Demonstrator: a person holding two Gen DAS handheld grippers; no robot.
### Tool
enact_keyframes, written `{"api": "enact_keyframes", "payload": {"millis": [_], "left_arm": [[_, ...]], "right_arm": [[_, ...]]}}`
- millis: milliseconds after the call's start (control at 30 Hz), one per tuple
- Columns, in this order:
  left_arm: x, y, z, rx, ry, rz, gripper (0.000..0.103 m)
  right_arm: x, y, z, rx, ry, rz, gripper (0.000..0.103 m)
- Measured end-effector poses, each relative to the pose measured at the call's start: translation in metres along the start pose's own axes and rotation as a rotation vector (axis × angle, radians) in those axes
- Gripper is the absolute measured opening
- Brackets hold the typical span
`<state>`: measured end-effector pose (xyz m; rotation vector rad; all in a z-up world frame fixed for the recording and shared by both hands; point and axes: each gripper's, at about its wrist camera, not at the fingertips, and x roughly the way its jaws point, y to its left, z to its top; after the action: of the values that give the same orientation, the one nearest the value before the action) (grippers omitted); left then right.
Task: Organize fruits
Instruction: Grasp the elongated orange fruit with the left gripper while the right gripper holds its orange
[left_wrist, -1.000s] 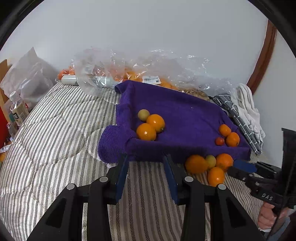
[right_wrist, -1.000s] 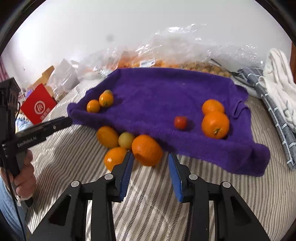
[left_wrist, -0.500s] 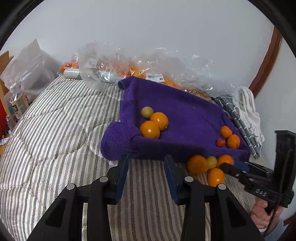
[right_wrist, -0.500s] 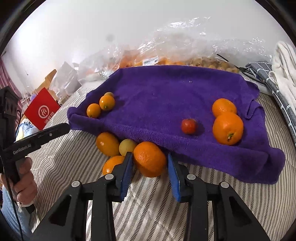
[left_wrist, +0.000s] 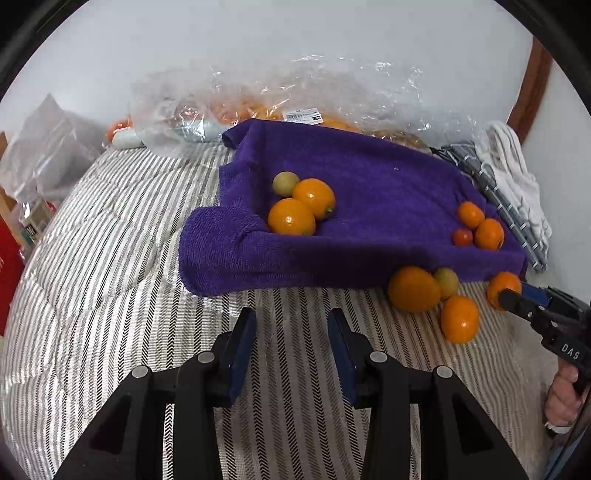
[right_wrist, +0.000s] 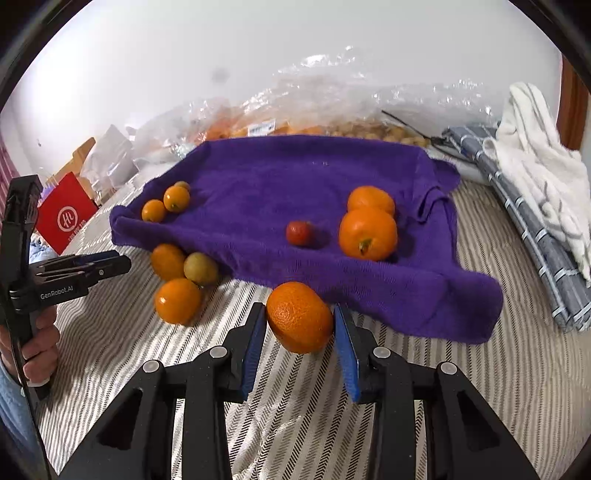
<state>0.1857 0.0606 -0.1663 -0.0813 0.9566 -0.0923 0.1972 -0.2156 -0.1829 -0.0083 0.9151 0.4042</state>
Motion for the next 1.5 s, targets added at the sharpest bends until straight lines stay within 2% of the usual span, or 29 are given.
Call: {"api": "enact_keyframes", "payload": {"millis": [100,200,600,767,900,967,1033,1167,1267,1500], "left_arm": [[0.0,-0.005,-0.001,0.024,0.005,0.004,0.045],[0.001,-0.008,-0.001,0.04,0.008,0.018,0.046],[0.001,-0.007,-0.001,0.038,0.009,-0.003,0.049],[-0.003,-0.009,-0.003,0.031,0.001,-0.068,0.049],[-0.007,-0.03,0.002,0.061,0.004,-0.129,0.049],[-0.009,-0.044,0.008,0.072,0.014,-0.184,0.049],[-0.01,-0.057,0.013,0.101,0.007,-0.182,0.049],[0.001,-0.071,0.023,0.139,0.01,-0.12,0.049],[0.009,-0.071,0.022,0.125,0.033,-0.146,0.049],[0.016,-0.075,0.021,0.136,0.026,-0.203,0.053]], "right_arm": [[0.007,-0.003,0.001,0.018,0.025,0.008,0.038],[0.014,-0.004,0.001,0.022,0.044,-0.004,0.036],[-0.003,-0.012,-0.002,0.057,-0.039,-0.041,0.035],[-0.006,-0.017,-0.001,0.075,-0.053,-0.043,0.035],[-0.006,-0.018,-0.001,0.078,-0.056,-0.047,0.035],[-0.006,-0.018,0.0,0.079,-0.057,-0.049,0.035],[-0.006,-0.019,-0.001,0.08,-0.057,-0.049,0.035],[-0.006,-0.019,-0.001,0.08,-0.057,-0.049,0.035],[-0.006,-0.02,-0.001,0.08,-0.057,-0.048,0.035],[-0.005,-0.018,-0.002,0.068,-0.054,-0.054,0.035]]}}
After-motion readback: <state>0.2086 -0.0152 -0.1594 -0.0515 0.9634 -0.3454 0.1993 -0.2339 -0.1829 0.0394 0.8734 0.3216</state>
